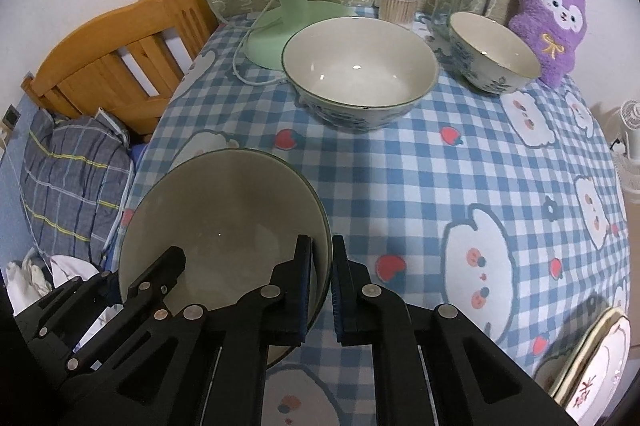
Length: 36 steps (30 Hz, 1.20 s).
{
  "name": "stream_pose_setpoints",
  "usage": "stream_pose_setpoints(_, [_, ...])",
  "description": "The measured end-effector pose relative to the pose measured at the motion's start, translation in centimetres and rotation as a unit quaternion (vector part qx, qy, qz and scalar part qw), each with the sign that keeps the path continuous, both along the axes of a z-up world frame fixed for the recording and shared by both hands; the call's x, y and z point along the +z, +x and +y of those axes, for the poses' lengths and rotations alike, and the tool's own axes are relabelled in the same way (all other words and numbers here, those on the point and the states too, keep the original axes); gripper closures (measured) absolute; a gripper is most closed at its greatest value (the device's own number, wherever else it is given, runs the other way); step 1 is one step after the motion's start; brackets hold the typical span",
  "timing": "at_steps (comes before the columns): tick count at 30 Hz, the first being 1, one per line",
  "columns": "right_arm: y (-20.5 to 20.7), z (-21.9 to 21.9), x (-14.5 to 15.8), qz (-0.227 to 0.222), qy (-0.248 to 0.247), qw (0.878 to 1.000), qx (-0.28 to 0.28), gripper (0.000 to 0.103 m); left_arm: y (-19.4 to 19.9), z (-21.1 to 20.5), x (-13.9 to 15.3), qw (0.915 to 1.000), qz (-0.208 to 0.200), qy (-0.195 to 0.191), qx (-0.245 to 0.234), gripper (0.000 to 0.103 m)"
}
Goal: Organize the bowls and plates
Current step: 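Close both grippers on the rim of the large bowl, then lift the large bowl with both grippers and carry it toward the plate stack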
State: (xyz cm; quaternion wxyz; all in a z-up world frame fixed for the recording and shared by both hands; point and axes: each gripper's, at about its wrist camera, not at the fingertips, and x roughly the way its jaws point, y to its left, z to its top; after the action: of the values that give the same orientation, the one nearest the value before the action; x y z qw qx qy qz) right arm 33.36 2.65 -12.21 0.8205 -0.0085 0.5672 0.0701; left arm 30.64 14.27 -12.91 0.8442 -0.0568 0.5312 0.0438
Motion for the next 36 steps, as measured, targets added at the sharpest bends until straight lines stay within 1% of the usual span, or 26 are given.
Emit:
stream_pose_setpoints(4, [-0.6, -1.0, 0.4, 0.003, 0.0, 1.0, -0.004, 0.091, -0.6, -1.1, 0.5, 0.9999, -0.003, 0.005, -0.009, 0.091])
stream_pose_setpoints(24, [-5.7, -7.6, 3.8, -0.02, -0.006, 0.999, -0.046, 0.091, -4.1, -7.4, 3.0, 0.9986, -0.019, -0.001, -0.049, 0.091])
stream_pose_setpoints(36, [-9.4, -11.7, 4.1, -0.019, -0.013, 0.997, -0.077, 0.091, -6.7, -11.6, 3.1, 0.9964, -0.016, -0.003, -0.083, 0.091])
